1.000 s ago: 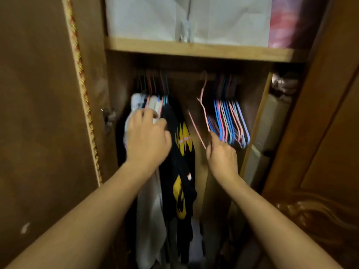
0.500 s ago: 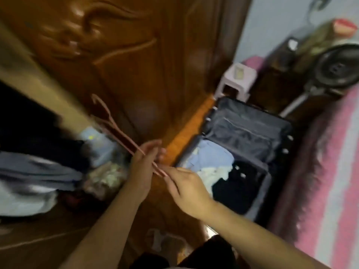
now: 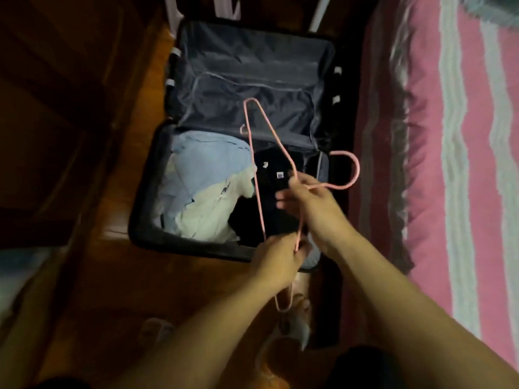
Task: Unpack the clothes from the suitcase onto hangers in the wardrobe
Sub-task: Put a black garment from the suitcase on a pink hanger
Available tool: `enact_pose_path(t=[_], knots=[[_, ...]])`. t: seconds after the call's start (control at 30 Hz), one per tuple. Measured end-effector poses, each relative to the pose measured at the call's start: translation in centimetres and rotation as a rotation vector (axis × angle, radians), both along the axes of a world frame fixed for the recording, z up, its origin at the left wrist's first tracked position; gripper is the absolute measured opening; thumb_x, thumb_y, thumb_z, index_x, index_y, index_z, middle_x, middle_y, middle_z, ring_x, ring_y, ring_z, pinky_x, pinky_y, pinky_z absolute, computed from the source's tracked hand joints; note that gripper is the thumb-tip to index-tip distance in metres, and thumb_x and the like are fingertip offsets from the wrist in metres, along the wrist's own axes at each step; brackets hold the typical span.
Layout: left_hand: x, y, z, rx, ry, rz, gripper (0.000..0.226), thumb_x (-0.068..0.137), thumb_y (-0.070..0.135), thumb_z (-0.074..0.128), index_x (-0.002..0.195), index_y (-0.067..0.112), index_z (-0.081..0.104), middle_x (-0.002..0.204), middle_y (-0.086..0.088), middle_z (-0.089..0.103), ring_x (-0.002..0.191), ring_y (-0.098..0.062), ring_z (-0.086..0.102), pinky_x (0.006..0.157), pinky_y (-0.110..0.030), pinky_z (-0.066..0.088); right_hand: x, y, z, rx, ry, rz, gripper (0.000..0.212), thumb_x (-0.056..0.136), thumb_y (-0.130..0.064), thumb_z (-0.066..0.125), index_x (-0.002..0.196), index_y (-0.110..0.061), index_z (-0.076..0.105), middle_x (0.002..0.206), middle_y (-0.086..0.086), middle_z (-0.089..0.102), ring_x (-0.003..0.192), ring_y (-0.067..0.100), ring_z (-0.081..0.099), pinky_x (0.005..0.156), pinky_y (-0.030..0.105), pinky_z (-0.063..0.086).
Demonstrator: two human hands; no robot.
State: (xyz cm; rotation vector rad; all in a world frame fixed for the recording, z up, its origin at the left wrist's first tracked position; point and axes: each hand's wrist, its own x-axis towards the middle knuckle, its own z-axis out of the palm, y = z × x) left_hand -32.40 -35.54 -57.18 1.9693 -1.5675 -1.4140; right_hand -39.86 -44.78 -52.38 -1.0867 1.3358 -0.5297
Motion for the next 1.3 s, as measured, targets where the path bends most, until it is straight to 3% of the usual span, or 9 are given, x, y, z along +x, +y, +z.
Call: enact_pose_path(t=[0.1,0.23,0.5,0.63,0.77,0.87,1.0,1.13,1.3], knots=[[2.2,-1.9,-8.8,-0.249,-0.183,-0.270,0.053,0.094,0.064,0.041,0.122,0.024,0.062,0.121,-0.002,0.061,0.112,-0.027,0.055,0.094,-0.041,0.049,0.6,-3.3,-8.5,-0.045,0.003,-0.153,0.024,0.106,-0.025,0.043,0.111,-0.016,0.064,0.067,0.001,0.054,0.053,0.009,0.050,0.056,0.023,0.048],[8.8,-3.4,-20.1,-0.548,-0.369,-0.130,0.051,0.098,0.050,0.042,0.134,0.017,0.057,0.136,-0.006,0.048,0.125,-0.028,0.047,0.102,-0.042,0.044,-0.1,-9.4,-17.0,-0.243,0.173,-0.299,0.021,0.101,-0.023,0.052,0.085,-0.016,0.062,0.057,-0.001,0.044,0.046,0.010,0.039,0.048,0.025,0.037],[12.7,-10.7,-29.9,-0.073,-0.621,-0.287,0.040,0.101,0.051,0.051,0.127,0.023,0.063,0.130,-0.010,0.043,0.122,-0.033,0.044,0.097,-0.044,0.046,-3.9,-10.5,-24.4,-0.377,0.500,-0.257,0.041,0.098,-0.029,0.054,0.060,-0.016,0.053,0.052,-0.004,0.048,0.051,0.017,0.045,0.061,0.040,0.042],[13.5,-11.8,-22.8,0.061,-0.276,-0.231,0.035,0.106,0.026,0.048,0.121,0.000,0.065,0.125,-0.019,0.063,0.112,-0.031,0.059,0.095,-0.035,0.045,-4.5,-7.7,-19.7,-0.474,0.546,-0.318,0.044,0.099,-0.031,0.050,0.064,-0.007,0.045,0.057,0.003,0.041,0.055,0.016,0.037,0.058,0.034,0.032],[18.0,-14.3,-13.1,-0.188,0.329,0.355,0.025,0.099,0.027,0.056,0.091,0.006,0.068,0.103,-0.020,0.069,0.096,-0.030,0.067,0.091,-0.036,0.054,-4.1,-7.8,-16.8,-0.519,0.469,-0.426,0.040,0.097,-0.033,0.051,0.070,-0.003,0.056,0.057,0.004,0.047,0.055,0.018,0.044,0.060,0.037,0.036],[21.2,-12.6,-8.4,-0.315,0.595,0.378,0.027,0.107,0.016,0.046,0.087,0.008,0.063,0.078,-0.006,0.069,0.069,-0.011,0.069,0.065,-0.019,0.056,-3.9,-9.0,-15.9,-0.568,0.454,-0.494,0.043,0.093,-0.037,0.050,0.073,0.002,0.055,0.062,0.010,0.050,0.059,0.024,0.047,0.061,0.041,0.040],[25.7,-10.1,-10.6,-0.353,0.059,0.004,0.027,0.108,0.027,0.042,0.099,0.011,0.062,0.094,-0.004,0.068,0.090,-0.017,0.066,0.084,-0.031,0.053,-2.9,-9.7,-15.5,-0.511,0.457,-0.513,0.046,0.084,-0.044,0.049,0.080,0.001,0.061,0.064,0.011,0.053,0.062,0.029,0.051,0.064,0.047,0.047],[30.4,-7.2,-18.4,0.319,-0.592,-0.589,0.030,0.104,0.042,0.049,0.126,0.022,0.054,0.125,0.002,0.059,0.115,-0.019,0.058,0.101,-0.036,0.045,-1.4,-10.1,-17.2,-0.414,0.543,-0.339,0.037,0.092,-0.035,0.053,0.069,-0.006,0.059,0.069,0.011,0.056,0.069,0.028,0.054,0.070,0.044,0.048],[30.9,-7.7,-23.0,0.122,-0.678,-0.310,0.045,0.093,0.053,0.060,0.123,0.021,0.056,0.124,-0.007,0.062,0.108,-0.027,0.061,0.093,-0.039,0.051,-1.5,-8.3,-20.0,-0.265,0.765,-0.189,0.029,0.097,-0.028,0.054,0.079,-0.008,0.064,0.087,0.018,0.062,0.084,0.034,0.061,0.078,0.043,0.051]])
